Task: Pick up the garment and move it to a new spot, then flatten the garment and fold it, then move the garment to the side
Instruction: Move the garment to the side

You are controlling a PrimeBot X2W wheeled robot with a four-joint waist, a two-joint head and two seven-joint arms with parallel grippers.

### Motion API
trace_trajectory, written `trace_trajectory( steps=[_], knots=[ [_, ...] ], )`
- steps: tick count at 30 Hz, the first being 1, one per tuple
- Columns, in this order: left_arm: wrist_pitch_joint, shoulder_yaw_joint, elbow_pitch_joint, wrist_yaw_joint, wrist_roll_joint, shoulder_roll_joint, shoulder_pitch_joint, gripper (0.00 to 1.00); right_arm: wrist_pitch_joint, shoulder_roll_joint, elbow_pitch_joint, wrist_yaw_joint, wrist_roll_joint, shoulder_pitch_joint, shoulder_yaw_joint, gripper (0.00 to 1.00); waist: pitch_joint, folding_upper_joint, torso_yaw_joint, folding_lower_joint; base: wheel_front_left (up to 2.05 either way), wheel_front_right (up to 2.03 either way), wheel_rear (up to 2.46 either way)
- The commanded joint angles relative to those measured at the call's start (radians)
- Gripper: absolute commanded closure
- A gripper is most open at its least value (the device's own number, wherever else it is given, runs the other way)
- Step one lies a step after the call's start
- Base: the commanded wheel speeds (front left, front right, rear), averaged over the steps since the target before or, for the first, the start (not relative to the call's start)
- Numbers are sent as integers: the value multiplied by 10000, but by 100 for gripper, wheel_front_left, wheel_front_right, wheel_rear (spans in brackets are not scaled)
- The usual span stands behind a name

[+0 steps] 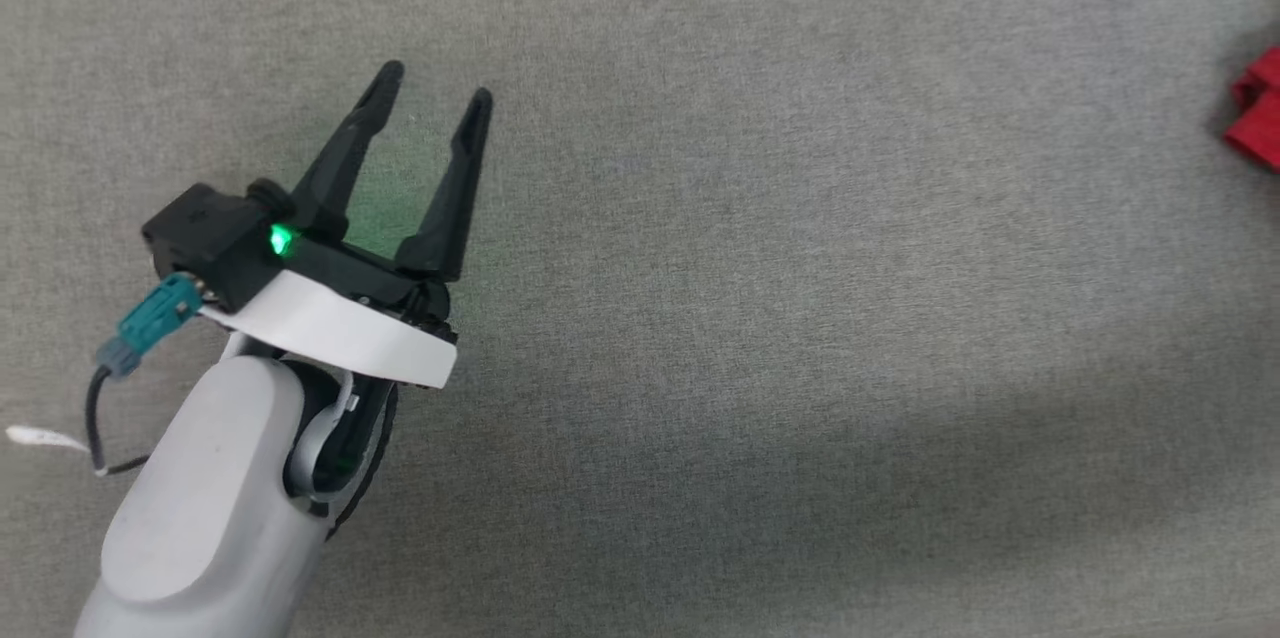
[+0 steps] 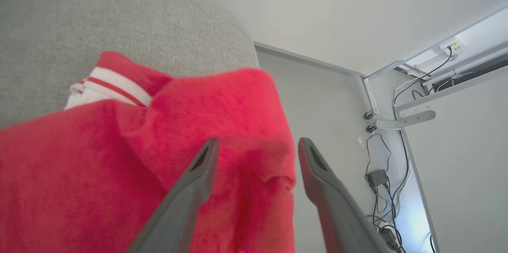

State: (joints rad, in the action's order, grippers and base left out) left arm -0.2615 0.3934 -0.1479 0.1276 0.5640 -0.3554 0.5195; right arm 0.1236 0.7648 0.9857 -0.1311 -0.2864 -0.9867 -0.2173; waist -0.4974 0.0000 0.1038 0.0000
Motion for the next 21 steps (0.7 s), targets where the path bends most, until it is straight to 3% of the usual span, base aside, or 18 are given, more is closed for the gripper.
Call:
trace_trajectory(
  steps=[1,11,21],
  knots=[
    [-46,-133,84,31,128,4,-151,0,-103,9,-16,7,-93,-67,-13,0,178,0,30,0,0,0,0],
    [-44,-1509,454,33,-203,339,-1234,0,-1012,-379,-726,7,-1244,476,-278,0,1236,0,-13,0,0,0,0],
    [-46,-2909,-71,31,-822,710,-2318,0,-2668,-919,-1833,5,-2180,1709,-517,0,2391,0,-228,0,0,0,0]
  ],
)
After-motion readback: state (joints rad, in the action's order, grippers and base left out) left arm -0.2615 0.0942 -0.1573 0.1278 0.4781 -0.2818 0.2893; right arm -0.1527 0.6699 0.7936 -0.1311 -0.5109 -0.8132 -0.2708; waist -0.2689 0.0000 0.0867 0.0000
